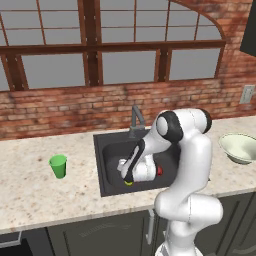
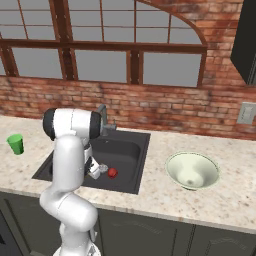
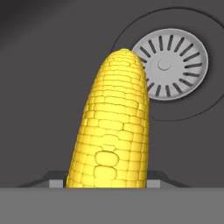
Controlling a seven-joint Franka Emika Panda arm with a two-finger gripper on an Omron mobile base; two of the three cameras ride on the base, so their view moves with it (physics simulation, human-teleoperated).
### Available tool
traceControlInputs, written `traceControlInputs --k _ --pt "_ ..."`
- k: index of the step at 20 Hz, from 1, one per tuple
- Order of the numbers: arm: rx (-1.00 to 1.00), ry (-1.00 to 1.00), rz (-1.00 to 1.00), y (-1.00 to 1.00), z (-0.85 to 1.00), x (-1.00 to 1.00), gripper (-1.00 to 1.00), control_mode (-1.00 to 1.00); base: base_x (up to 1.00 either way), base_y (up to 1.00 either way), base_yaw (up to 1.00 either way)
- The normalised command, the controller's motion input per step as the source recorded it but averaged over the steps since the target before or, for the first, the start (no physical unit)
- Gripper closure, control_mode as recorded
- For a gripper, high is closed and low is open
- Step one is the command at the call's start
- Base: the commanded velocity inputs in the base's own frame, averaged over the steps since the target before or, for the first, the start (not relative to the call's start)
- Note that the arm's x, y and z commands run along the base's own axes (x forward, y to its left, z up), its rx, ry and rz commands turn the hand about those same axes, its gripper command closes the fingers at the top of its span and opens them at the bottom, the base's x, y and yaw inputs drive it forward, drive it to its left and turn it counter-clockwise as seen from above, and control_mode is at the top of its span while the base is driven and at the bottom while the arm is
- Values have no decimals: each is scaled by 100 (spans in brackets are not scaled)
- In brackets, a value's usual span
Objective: Remove the bell pepper and corn from the sink. Then move the bowl and cup from the counter to the sink for washing.
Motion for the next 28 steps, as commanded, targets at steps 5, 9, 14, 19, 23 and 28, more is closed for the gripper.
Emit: traceControlInputs --k 5,9,14,19,23,28 --pt "0 2 0 0 23 -12 100 -100 0 0 0" --pt "0 0 0 0 28 -5 100 -100 0 0 0" --pt "0 0 0 -1 30 -1 100 -100 0 0 0" --pt "0 2 0 -9 30 -2 100 -100 0 0 0" --pt "0 4 0 -18 30 -6 100 -100 0 0 0" --pt "0 0 3 -14 34 -4 100 -100 0 0 0"
